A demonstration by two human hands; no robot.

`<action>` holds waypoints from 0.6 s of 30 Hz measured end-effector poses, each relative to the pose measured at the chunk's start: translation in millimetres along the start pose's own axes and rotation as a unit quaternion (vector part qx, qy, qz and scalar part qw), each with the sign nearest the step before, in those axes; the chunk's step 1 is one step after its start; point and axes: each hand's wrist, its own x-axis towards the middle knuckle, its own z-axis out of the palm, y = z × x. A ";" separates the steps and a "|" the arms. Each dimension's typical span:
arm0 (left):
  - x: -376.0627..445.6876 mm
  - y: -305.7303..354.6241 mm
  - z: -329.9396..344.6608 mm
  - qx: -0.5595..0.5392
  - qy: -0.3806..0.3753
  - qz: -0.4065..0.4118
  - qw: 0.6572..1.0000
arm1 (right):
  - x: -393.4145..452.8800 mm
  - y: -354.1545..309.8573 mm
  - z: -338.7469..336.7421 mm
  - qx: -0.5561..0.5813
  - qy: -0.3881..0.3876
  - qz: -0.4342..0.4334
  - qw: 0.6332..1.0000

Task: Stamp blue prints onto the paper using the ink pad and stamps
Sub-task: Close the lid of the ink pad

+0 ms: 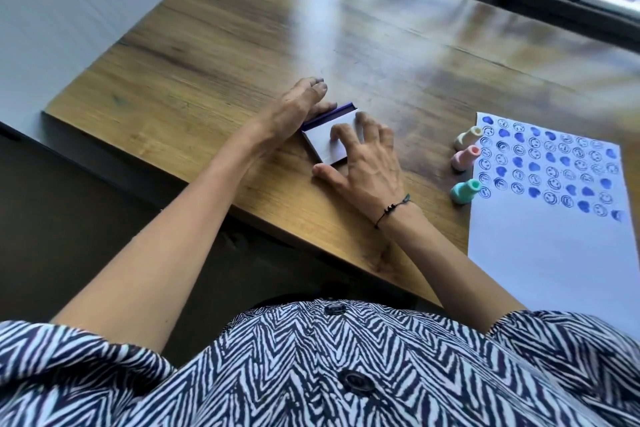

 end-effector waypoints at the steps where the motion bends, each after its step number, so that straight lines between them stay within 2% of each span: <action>1: 0.8 0.4 -1.4 0.001 -0.003 -0.002 1.000 | 2.2 -2.0 0.2 0.002 -0.003 0.005 1.000; 12: 8.3 6.2 -7.2 0.054 -0.055 -0.030 0.997 | 13.6 -9.2 1.9 -0.025 -0.015 -0.002 1.000; 18: 12.6 9.6 -7.0 0.077 -0.074 -0.038 0.994 | 9.3 -11.3 0.1 -0.067 -0.051 -0.014 0.996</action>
